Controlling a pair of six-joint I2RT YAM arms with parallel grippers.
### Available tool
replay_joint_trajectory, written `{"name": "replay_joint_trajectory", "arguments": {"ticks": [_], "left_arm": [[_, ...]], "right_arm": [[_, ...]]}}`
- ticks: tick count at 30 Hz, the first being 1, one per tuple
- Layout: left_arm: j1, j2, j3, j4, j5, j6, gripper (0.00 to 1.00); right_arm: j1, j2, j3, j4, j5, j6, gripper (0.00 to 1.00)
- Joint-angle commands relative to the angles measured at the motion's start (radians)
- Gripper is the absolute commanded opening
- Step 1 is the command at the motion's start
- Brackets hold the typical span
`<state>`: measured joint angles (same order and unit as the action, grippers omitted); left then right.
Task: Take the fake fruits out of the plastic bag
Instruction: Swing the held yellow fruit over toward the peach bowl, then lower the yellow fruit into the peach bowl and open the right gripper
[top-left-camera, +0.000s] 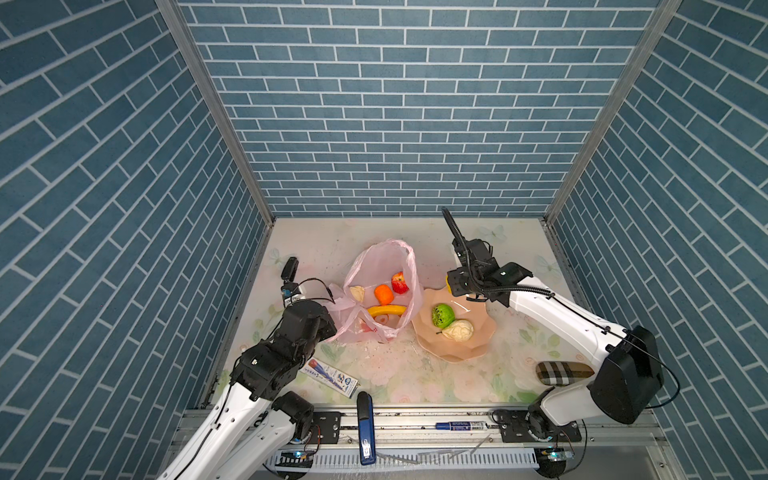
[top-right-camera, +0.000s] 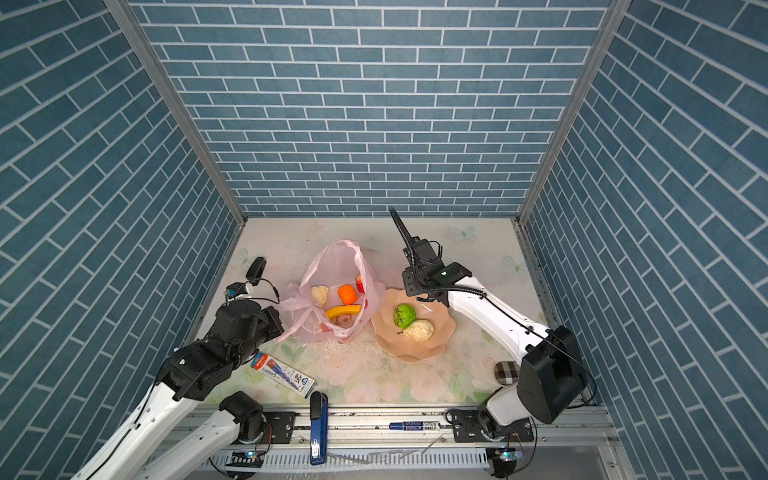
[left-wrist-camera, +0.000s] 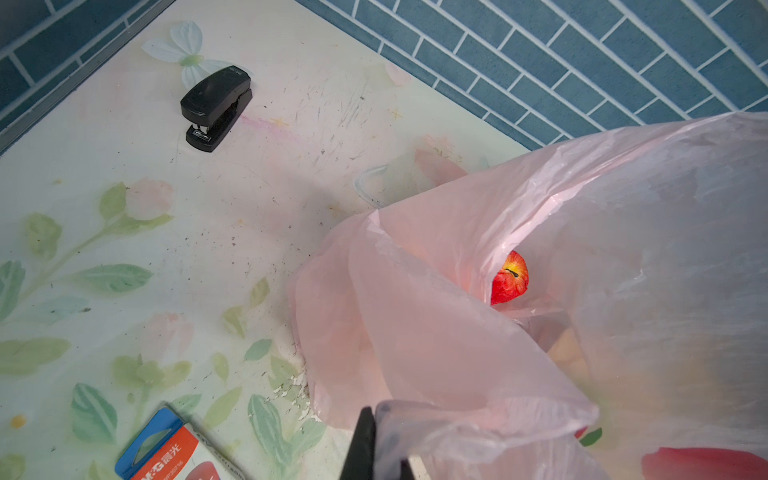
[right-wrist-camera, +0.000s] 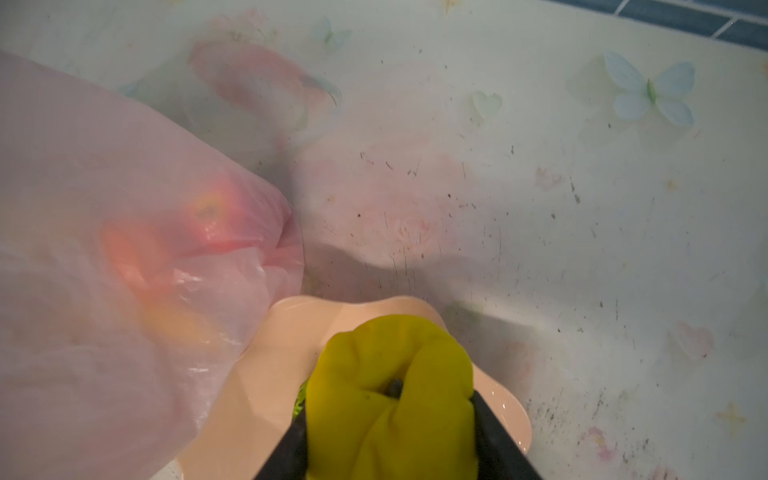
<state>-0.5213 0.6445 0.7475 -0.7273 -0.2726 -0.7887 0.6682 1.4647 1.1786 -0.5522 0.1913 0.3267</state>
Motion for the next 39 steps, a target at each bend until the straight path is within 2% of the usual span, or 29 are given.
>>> {"name": "replay_joint_trajectory", "arguments": {"ticks": [1,17,24,39], "left_arm": [[0.006,0.023,0.027,0.012,-0.013,0.026,0.06],[0.006,0.012,0.038,-0.006,-0.019,0.028,0.07],[0.006,0.031,0.038,0.003,-0.015,0.030,0.07],[0.006,0.043,0.038,0.017,0.000,0.039,0.07]], "right_arm": [[-0.003,-0.023,-0.062,0.039,0.012,0.077,0.18],[-0.004,0.060,-0.167,0.119,-0.010,0.158,0.24],[-0.004,0.066,-0.209,0.143,-0.013,0.187,0.29],[-0.004,0.083,-0.238,0.174,-0.008,0.226,0.63]]}}
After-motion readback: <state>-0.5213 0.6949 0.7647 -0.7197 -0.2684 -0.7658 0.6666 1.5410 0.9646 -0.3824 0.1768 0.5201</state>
